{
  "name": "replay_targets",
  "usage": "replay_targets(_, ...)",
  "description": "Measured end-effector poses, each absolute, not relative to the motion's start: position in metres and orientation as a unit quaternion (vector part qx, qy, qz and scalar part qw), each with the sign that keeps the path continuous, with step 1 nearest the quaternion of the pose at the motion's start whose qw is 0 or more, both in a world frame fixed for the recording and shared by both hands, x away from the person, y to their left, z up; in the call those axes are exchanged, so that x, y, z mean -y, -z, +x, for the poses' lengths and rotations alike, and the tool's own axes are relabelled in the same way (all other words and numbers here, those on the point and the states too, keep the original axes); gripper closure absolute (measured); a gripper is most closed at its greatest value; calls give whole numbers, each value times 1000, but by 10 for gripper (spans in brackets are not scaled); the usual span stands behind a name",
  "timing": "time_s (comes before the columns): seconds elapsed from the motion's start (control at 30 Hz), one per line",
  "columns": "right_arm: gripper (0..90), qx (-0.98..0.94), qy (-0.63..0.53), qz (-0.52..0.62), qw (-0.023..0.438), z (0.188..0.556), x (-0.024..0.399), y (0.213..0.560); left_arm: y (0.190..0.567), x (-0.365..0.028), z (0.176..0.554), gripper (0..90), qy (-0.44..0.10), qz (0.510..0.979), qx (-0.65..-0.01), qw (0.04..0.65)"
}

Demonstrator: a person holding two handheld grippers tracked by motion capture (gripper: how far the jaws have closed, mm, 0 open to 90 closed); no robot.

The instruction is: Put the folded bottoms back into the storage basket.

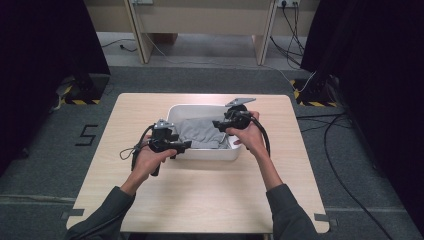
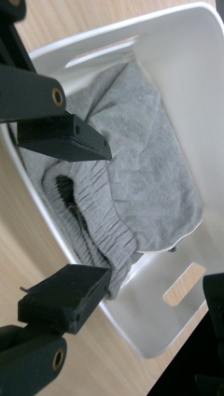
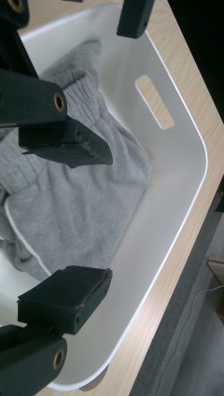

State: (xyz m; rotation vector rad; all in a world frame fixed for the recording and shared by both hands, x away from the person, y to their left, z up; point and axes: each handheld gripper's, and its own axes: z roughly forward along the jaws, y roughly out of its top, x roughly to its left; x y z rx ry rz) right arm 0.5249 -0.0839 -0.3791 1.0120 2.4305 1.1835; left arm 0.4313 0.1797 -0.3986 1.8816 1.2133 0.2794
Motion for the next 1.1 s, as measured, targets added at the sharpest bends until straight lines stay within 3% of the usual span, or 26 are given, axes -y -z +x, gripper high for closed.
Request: replay_targets(1.1, 402, -815, -475, 303, 137, 427, 122, 391, 392, -181, 365, 305, -113, 756, -429, 482)
